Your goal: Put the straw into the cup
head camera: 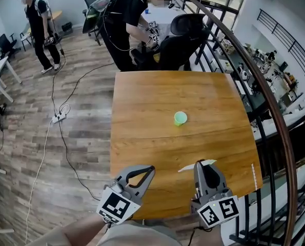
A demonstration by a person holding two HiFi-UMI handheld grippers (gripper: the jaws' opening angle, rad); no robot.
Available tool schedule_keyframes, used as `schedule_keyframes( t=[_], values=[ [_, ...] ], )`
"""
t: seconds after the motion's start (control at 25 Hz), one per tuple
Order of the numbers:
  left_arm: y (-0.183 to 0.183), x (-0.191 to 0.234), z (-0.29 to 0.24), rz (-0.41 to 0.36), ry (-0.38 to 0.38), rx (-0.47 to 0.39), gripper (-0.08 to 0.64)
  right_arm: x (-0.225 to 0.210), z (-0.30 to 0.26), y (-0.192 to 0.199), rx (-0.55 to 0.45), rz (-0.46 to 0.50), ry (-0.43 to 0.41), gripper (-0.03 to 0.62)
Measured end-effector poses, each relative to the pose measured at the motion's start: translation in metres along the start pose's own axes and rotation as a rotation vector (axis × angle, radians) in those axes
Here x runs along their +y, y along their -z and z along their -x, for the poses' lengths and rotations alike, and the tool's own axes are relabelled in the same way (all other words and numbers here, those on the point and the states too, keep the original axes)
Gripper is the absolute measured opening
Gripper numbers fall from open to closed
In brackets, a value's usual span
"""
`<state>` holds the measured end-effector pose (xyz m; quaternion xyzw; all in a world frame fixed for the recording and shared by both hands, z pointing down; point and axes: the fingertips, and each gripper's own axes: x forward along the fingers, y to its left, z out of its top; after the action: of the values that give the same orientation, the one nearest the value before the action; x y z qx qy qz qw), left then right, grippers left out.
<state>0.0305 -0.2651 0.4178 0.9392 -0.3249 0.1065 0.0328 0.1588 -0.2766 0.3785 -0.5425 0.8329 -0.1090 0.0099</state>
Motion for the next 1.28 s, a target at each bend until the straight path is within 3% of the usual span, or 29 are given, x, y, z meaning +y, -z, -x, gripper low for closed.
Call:
schedule_keyframes(
  t=[0.24, 0.44, 0.56, 0.68, 1.0, 1.12, 1.28],
  values=[
    [-0.026, 0.023, -0.026, -0.046, -0.021, -0.075, 0.014, -0.017, -0.039, -0.037, -0.063, 0.095, -0.011, 0.049],
    [-0.049, 0.036, -0.056, -0.205, -0.021, -0.171, 0.014, -0.031, -0.078, -0.058, -0.117, 0.148, -0.015, 0.049],
    [-0.053, 0.044, -0.076, -0.124, 0.017, -0.203, 0.014, -0.048, -0.101, -0.059, -0.134, 0.151, -0.005, 0.049],
    [-0.054, 0.057, -0.094, -0.063, 0.041, -0.195, 0.014, -0.067, -0.125, -0.054, -0.129, 0.22, 0.034, 0.049],
    [-0.042, 0.09, -0.135, -0.096, 0.034, -0.219, 0.014, -0.118, -0.182, -0.01, -0.111, 0.211, 0.096, 0.049],
    [-0.022, 0.098, -0.154, -0.135, 0.033, -0.183, 0.014, -0.132, -0.2, 0.008, -0.146, 0.191, 0.102, 0.049],
    [0.002, 0.102, -0.175, -0.121, 0.04, -0.144, 0.014, -0.145, -0.223, 0.036, -0.122, 0.203, 0.098, 0.049]
  ],
)
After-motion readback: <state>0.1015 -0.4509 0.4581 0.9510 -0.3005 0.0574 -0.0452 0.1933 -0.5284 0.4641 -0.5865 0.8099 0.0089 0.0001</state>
